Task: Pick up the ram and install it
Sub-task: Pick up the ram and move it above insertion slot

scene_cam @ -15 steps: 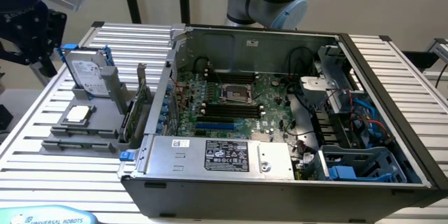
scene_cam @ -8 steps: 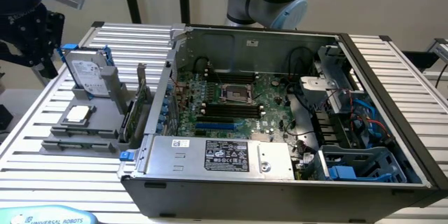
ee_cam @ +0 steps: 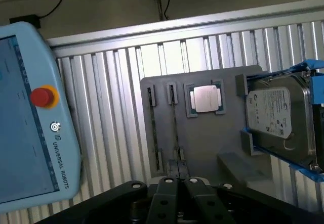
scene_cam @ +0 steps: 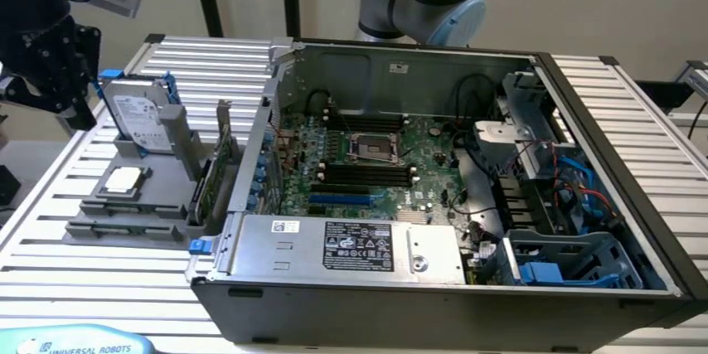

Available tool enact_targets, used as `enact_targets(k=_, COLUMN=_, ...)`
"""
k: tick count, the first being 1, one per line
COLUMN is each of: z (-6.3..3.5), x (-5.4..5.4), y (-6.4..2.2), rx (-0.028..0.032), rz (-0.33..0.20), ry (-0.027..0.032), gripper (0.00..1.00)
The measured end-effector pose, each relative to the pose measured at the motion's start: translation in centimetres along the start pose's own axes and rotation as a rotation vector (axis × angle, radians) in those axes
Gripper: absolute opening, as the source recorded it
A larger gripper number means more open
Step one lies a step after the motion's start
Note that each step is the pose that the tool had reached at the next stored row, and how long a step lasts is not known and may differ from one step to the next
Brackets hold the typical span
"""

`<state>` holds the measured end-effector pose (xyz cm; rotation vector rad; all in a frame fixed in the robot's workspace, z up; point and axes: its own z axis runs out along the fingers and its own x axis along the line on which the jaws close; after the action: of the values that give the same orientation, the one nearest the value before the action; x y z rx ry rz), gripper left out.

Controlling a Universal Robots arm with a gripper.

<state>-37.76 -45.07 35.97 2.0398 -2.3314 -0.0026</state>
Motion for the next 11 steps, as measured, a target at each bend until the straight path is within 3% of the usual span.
enact_targets(k=2, z=0.19, x=0.1, y=-0.01, rx=0.0022, rz=-0.011, ry=-0.0049, gripper=0.11)
enact_targets(k=5, z=0.53, x=0.6, y=-0.01, rx=0.0045, rz=-0.018, ry=-0.0186, gripper=0.11)
enact_targets(k=8, z=0.91, x=1.6, y=-0.05, rx=0.0048, rz=-0.019, ry=-0.0311, gripper=0.11)
enact_targets(k=11, z=1.30, x=2.7, y=-0.14, rx=0.0036, rz=-0.020, ry=-0.0430, gripper=0.18)
